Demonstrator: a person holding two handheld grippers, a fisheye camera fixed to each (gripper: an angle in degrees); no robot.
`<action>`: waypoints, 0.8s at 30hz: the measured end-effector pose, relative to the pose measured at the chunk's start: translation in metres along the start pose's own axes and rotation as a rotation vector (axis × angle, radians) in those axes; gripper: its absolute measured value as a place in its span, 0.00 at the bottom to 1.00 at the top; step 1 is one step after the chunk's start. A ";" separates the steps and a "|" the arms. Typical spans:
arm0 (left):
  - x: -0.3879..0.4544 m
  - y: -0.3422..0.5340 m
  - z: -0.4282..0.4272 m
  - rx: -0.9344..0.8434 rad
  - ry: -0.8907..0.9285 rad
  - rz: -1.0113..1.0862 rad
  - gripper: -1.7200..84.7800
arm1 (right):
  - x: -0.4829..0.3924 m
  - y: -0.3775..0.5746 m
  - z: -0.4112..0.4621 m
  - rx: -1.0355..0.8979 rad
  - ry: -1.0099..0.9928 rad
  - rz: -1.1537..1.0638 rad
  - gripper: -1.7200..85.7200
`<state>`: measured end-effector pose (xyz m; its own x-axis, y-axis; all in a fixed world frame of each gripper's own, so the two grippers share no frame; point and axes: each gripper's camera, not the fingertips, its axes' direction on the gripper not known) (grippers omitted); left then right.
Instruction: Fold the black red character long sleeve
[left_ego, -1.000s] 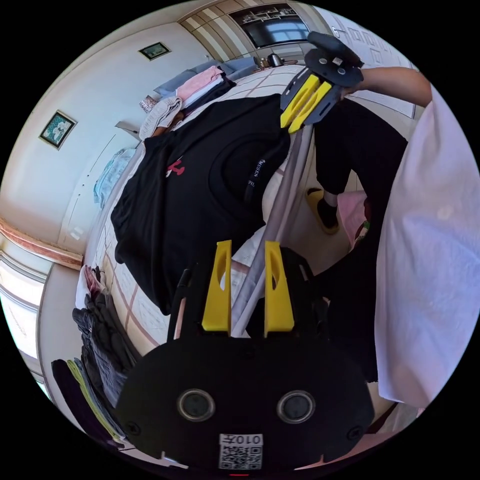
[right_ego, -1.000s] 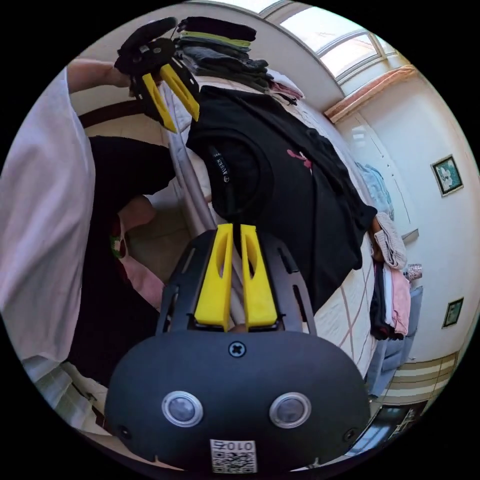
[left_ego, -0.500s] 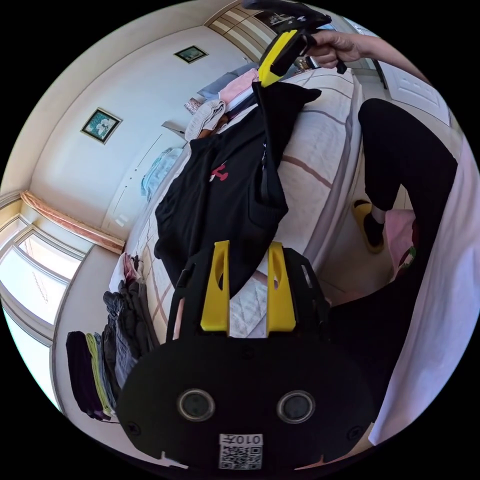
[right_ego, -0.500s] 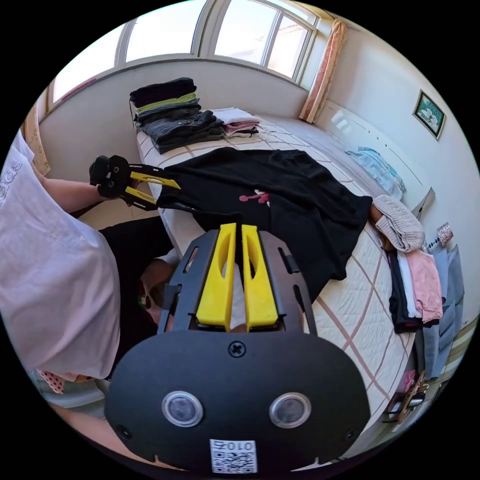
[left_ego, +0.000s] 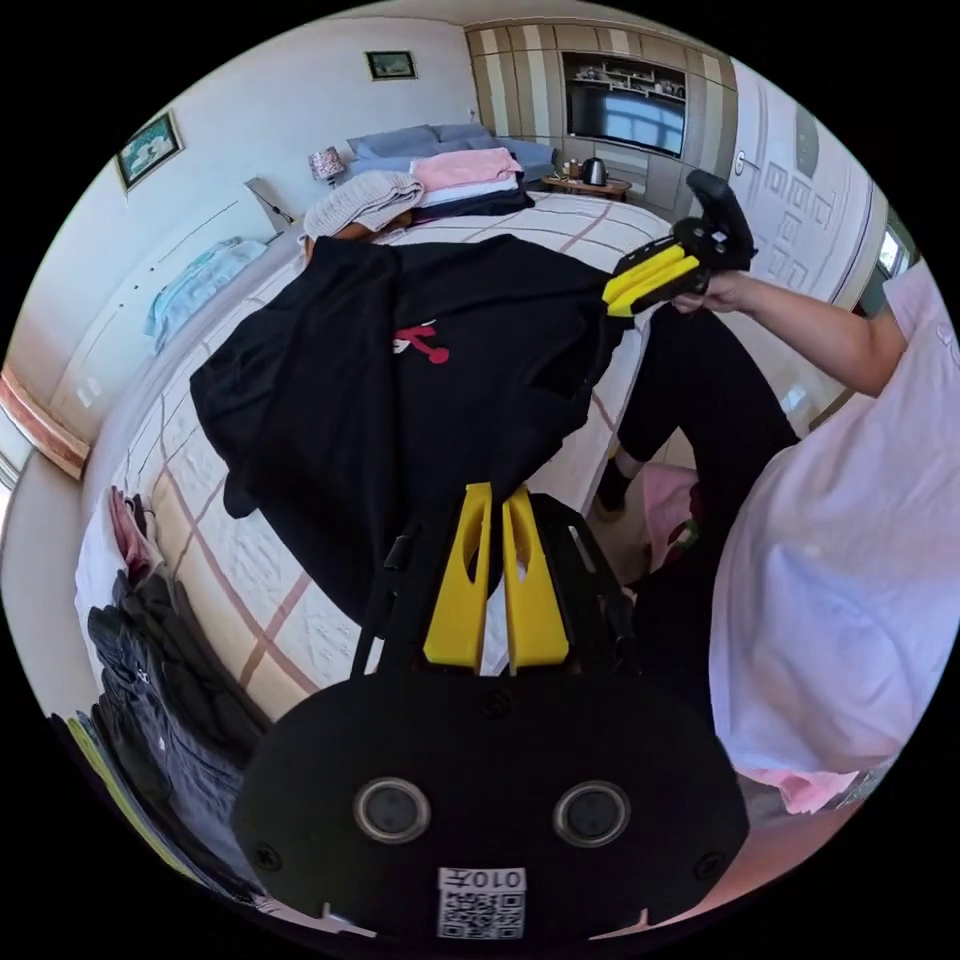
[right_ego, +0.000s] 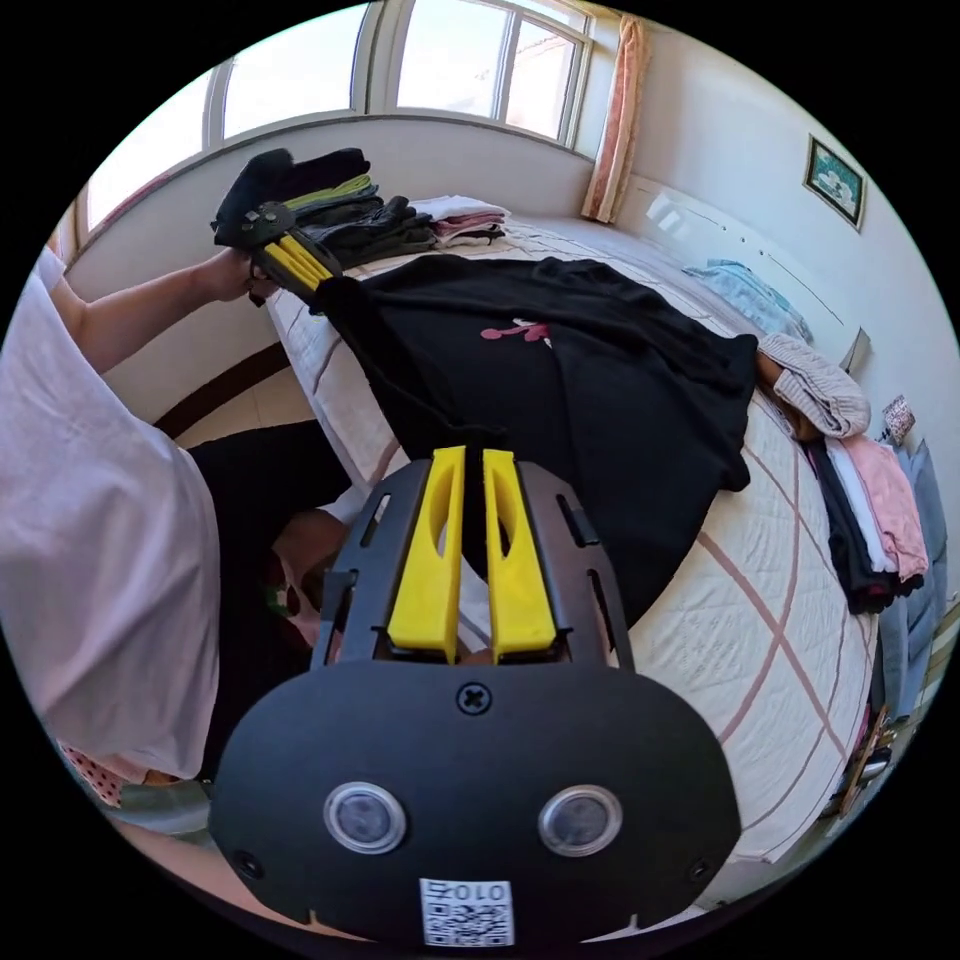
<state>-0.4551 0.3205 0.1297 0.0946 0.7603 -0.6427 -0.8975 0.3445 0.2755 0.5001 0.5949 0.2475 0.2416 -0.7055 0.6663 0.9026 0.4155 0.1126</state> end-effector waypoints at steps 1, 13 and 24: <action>-0.010 -0.004 -0.003 -0.001 0.010 -0.008 0.02 | -0.002 0.002 -0.001 0.008 0.009 -0.008 0.08; -0.059 -0.020 -0.018 -0.040 -0.011 -0.066 0.02 | -0.060 0.039 0.010 -0.030 0.192 -0.091 0.14; -0.094 -0.030 -0.048 -0.020 -0.030 -0.055 0.02 | -0.071 0.034 0.013 0.001 0.468 -0.049 0.08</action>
<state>-0.4584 0.2119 0.1476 0.1564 0.7568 -0.6347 -0.8991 0.3751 0.2258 0.5089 0.6669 0.2137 0.3333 -0.9072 0.2566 0.9166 0.3755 0.1371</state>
